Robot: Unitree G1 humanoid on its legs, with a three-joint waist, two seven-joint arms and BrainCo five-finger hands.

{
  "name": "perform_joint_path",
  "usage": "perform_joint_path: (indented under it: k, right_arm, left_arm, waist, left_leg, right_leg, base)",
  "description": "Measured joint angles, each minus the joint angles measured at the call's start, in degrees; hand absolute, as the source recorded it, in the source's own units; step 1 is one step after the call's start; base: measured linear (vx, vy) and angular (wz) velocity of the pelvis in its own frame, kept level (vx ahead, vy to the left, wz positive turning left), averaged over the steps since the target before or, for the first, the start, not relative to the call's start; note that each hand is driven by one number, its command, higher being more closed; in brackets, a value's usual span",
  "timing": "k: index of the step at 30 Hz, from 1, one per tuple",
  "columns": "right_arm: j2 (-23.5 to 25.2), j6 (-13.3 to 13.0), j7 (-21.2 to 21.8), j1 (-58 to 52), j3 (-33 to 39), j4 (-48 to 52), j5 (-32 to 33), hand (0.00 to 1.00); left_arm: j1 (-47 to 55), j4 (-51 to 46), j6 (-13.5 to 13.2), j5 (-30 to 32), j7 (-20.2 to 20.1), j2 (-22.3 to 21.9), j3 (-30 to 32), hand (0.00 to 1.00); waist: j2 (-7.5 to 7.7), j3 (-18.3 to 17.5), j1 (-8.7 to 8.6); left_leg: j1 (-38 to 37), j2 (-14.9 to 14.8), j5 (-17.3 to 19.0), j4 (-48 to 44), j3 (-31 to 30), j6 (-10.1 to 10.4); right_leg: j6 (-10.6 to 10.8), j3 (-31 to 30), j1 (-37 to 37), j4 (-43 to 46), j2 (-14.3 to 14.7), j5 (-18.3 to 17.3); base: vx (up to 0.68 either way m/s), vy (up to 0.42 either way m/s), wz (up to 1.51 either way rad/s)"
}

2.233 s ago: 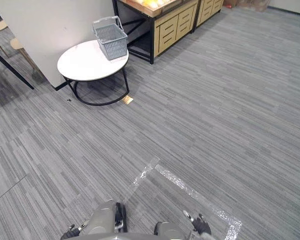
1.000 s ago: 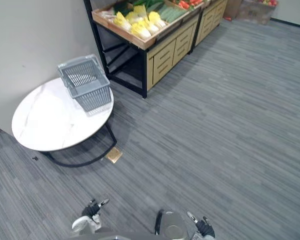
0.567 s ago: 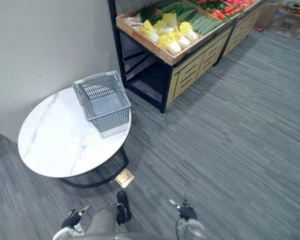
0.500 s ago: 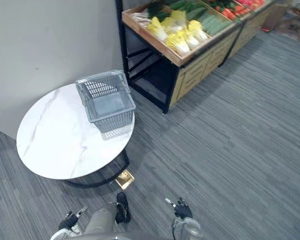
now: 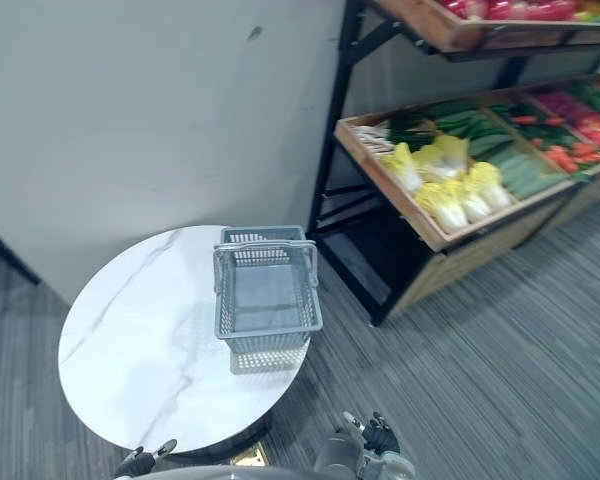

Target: Pick vegetable in the basket

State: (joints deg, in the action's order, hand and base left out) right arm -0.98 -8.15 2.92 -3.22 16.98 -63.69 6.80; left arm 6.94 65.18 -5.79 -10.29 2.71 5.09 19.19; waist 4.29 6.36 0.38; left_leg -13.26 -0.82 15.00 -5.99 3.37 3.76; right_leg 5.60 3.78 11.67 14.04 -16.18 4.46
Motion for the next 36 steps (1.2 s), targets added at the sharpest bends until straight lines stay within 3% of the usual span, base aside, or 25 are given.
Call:
perform_joint_path:
  k: [1, 2, 4, 8, 10, 12, 15, 18, 19, 20, 22, 26, 31, 34, 36]
  right_arm:
    - [0.0, -0.01, 0.04, -0.33, -0.39, -0.02, 0.02, 0.0]
    - [-1.19, -0.01, -0.03, 0.0, -0.65, -0.28, 0.03, 0.0]
    - [-3.32, -0.02, 0.03, 0.68, -1.7, -0.85, 0.04, 0.0]
    - [-4.05, -0.02, -0.05, 0.68, -1.42, -2.55, 0.4, 0.0]
    - [-4.81, -0.03, -0.44, 0.63, -1.23, -2.65, 0.99, 0.0]
    - [-5.54, -0.13, -1.09, 1.61, -1.23, -2.4, 1.4, 0.0]
    - [-5.56, -0.22, -1.29, 2.62, -1.29, -2.0, 2.36, 0.0]
    - [-7.38, -0.16, -3.46, 1.66, -1.57, 4.0, -0.65, 0.0]
    - [-8.71, 0.27, -5.55, 1.07, -1.7, 8.11, -9.32, 0.0]
    - [-9.53, 0.4, -6.16, 1.0, -1.81, 10.23, -13.48, 0.0]
    - [-13.53, 0.61, -8.84, 0.93, -1.72, 17.75, -27.1, 0.0]
    - [-18.78, 1.71, -12.6, 3.48, -1.92, 27.08, -37.36, 0.0]
    - [-25.06, 2.78, -12.69, 9.89, -10.29, 36.56, -41.84, 0.0]
    - [-26.32, 2.15, -12.09, 15.21, -16.89, 40.34, -41.84, 0.0]
    - [-27.98, 1.34, -10.68, 20.91, -25.27, 40.86, -41.83, 0.0]
  left_arm:
    - [0.23, -0.13, -0.21, -0.44, 0.17, -0.15, 0.36, 0.0]
    - [0.56, 0.7, -0.33, -0.88, 0.53, -1.49, 0.48, 0.0]
    - [0.43, 0.98, -0.74, -2.56, 0.67, -3.16, 0.11, 0.0]
    - [0.44, 1.81, -1.19, -5.03, -0.7, -2.61, -2.03, 0.0]
    - [0.55, 2.06, -1.2, -5.03, -0.79, -2.34, -3.23, 0.0]
    - [0.65, 2.1, -1.17, -4.9, -0.81, -2.11, -3.67, 0.0]
    - [1.08, 2.15, -1.16, -4.88, -0.79, -1.32, -4.37, 0.0]
    - [1.16, 2.05, -1.09, -4.6, -0.79, -0.73, -6.87, 0.0]
    - [1.1, 1.97, -1.08, -4.32, -0.83, -0.31, -7.86, 0.0]
    - [1.15, 1.72, -1.11, -4.13, -0.83, 0.09, -8.43, 0.0]
    - [2.07, 0.92, -1.18, -3.21, -0.82, 1.53, -10.74, 0.0]
    - [2.44, 0.86, -1.19, -2.4, -1.02, 2.61, -13.98, 0.0]
    - [1.94, 0.49, -1.19, -1.9, -1.08, 2.84, -16.71, 0.0]
    - [1.93, 0.19, -1.11, -2.15, -1.31, 2.91, -16.71, 0.0]
    - [1.83, 0.07, -1.07, -2.45, -1.42, 3.17, -16.64, 0.0]
  waist:
    - [0.37, -0.45, 0.18]
    - [-2.75, -0.9, 1.02]
    - [-5.24, -1.06, 1.31]
    - [-5.03, -0.94, 0.18]
    - [-5.16, -0.94, -0.16]
    - [-5.4, -0.91, -0.21]
    - [-5.35, -0.84, -0.13]
    - [-6.08, -0.49, -0.41]
    - [-6.21, -0.27, -0.58]
    - [-6.06, -0.07, -0.54]
    - [-4.73, 0.64, -1.16]
    - [-4.5, 0.37, -1.77]
    - [-5.57, 0.86, -1.73]
    - [-5.5, 1.04, -1.5]
    - [-4.99, 1.46, -0.86]
  left_leg:
    - [-0.13, -0.56, 0.95, -0.61, -1.22, 0.72]
    - [0.4, -4.14, 1.21, -1.6, -2.27, 2.01]
    - [2.56, -8.06, -1.98, -2.19, -4.34, 4.4]
    - [6.96, -8.96, -10.11, -1.82, -6.82, 5.58]
    - [7.13, -9.46, -14.14, 1.57, -1.01, 5.52]
    - [7.13, -10.12, -15.08, 4.02, 3.33, 5.12]
    - [7.43, -10.83, -14.96, 6.2, 4.1, 5.22]
    - [8.93, -10.83, -11.38, 6.93, 6.22, 4.87]
    - [9.09, -10.38, -9.81, 6.85, 7.18, 4.78]
    - [9.09, -9.94, -9.73, 6.5, 7.6, 4.65]
    - [9.03, -8.43, -8.38, 5.5, 8.71, 4.25]
    - [9.78, -7.31, -8.12, 5.51, 10.2, 3.78]
    - [10.26, -7.03, -8.46, 5.46, 10.18, 3.32]
    - [10.18, -6.93, -8.44, 5.62, 9.96, 3.32]
    - [10.25, -6.59, -8.45, 5.64, 9.69, 3.31]
  right_leg:
    - [4.47, 0.99, -0.67, 0.37, -0.13, -2.15]
    - [3.21, 3.86, -1.4, 1.15, 2.4, -3.38]
    - [0.94, 8.56, -3.12, -0.54, 5.23, -4.84]
    - [0.03, 16.6, -7.07, -4.71, 4.61, -5.32]
    - [-0.22, 21.0, -9.81, -7.32, 4.3, -5.17]
    - [-0.75, 22.6, -10.05, -9.2, 5.21, -4.5]
    - [-0.73, 22.65, -10.09, -13.03, 7.05, -2.46]
    - [-0.25, 21.92, -10.11, -18.67, 8.42, 1.51]
    - [-0.14, 20.8, -10.07, -20.33, 8.52, 3.11]
    - [0.36, 20.05, -9.87, -20.3, 8.12, 3.49]
    - [1.04, 17.87, -9.64, -20.33, 6.73, 4.25]
    - [1.39, 15.44, -7.67, -20.39, 5.79, 4.72]
    - [1.02, 15.04, -6.76, -20.24, 6.01, 5.95]
    - [1.01, 15.08, -6.79, -20.23, 5.95, 5.96]
    - [1.02, 15.24, -6.86, -20.22, 5.6, 5.96]
  base:
    - [0.44, -0.509, 0.67]
    - [0.35, -0.417, 0.55]
    - [0.32, -0.398, 0.63]
    - [0.15, -0.287, 1.06]
    - [0.0, -0.172, 1.02]
    - [-0.05, -0.093, 0.53]
    - [-0.1, -0.049, 0.04]
    - [-0.1, 0.034, -0.15]
    - [-0.09, 0.091, -0.27]
    - [-0.12, 0.135, -0.28]
    - [-0.08, 0.115, -0.24]
    - [-0.01, 0.058, -0.19]
    - [0.07, 0.016, -0.05]
    - [0.06, 0.013, 0.01]
    - [0.02, 0.018, 0.05]
